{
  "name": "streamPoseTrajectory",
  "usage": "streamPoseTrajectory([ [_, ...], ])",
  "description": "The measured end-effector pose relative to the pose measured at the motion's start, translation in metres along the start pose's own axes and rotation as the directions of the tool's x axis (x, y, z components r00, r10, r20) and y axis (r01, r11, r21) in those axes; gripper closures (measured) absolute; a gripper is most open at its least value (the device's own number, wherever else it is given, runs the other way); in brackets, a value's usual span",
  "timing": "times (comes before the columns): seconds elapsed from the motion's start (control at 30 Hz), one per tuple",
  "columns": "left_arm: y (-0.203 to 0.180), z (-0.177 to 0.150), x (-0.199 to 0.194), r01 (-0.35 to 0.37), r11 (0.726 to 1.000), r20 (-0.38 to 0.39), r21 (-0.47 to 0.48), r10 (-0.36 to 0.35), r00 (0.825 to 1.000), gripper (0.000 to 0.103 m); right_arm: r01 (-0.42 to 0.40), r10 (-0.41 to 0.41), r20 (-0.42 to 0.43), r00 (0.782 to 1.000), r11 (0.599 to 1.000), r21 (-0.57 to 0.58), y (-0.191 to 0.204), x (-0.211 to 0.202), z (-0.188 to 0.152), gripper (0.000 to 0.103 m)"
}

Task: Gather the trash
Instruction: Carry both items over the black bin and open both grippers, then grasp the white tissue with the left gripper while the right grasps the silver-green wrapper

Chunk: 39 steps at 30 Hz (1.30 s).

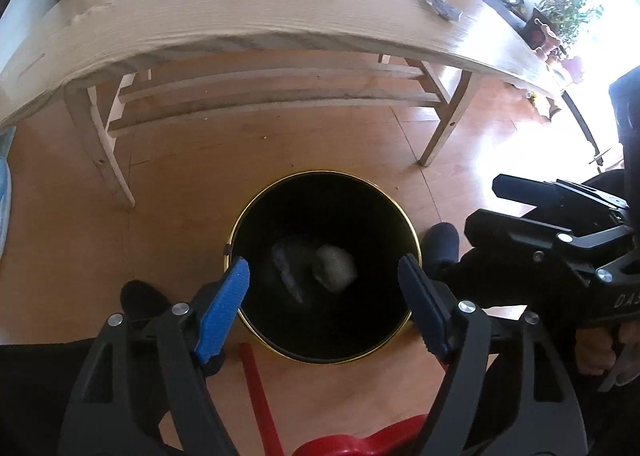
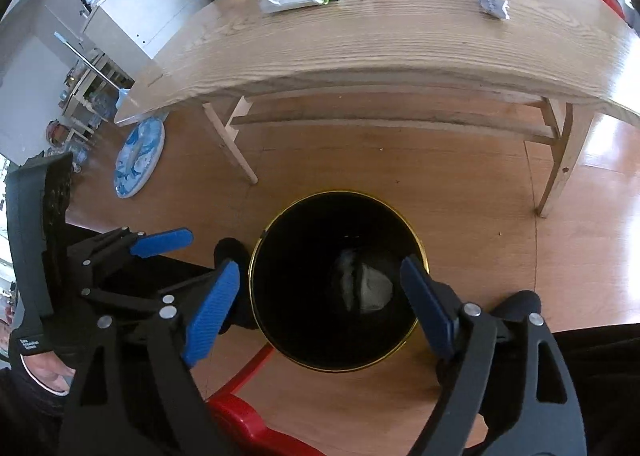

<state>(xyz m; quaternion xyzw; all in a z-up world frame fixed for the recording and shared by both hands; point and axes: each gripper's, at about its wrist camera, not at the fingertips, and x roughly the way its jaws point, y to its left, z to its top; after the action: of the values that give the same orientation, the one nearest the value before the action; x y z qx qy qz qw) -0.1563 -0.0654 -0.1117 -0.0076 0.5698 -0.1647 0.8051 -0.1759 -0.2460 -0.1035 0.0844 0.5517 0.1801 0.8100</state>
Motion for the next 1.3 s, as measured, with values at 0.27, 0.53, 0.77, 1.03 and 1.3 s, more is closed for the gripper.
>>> streamPoseTrajectory([
  [0.27,0.013,0.038,-0.025,-0.020,0.999,0.086,-0.026,0.022,0.996,0.021,0.026,-0.027,0.099,0.995,1.000,0.006,-0.009,-0.030,0.041,0.021],
  [0.53,0.017,0.155,-0.063,-0.225,0.970,0.346,0.088,0.182,0.920,0.013,0.191,-0.193,0.267,0.944,0.981,0.032,-0.047,-0.060,0.152,0.021],
  [0.77,0.020,0.242,-0.024,-0.280,0.944,0.398,0.173,0.193,0.897,0.013,0.233,-0.261,0.217,0.941,0.962,0.143,-0.111,-0.023,0.214,0.026],
  [1.03,0.032,0.274,0.017,-0.293,0.942,0.352,0.162,0.222,0.909,0.016,0.298,-0.314,0.108,0.943,0.945,0.137,-0.125,0.011,0.223,0.031],
  [1.3,0.024,0.273,0.019,-0.257,0.949,0.347,0.185,0.182,0.920,0.078,0.350,-0.355,0.072,0.932,0.934,0.064,-0.105,0.033,0.221,0.084],
])
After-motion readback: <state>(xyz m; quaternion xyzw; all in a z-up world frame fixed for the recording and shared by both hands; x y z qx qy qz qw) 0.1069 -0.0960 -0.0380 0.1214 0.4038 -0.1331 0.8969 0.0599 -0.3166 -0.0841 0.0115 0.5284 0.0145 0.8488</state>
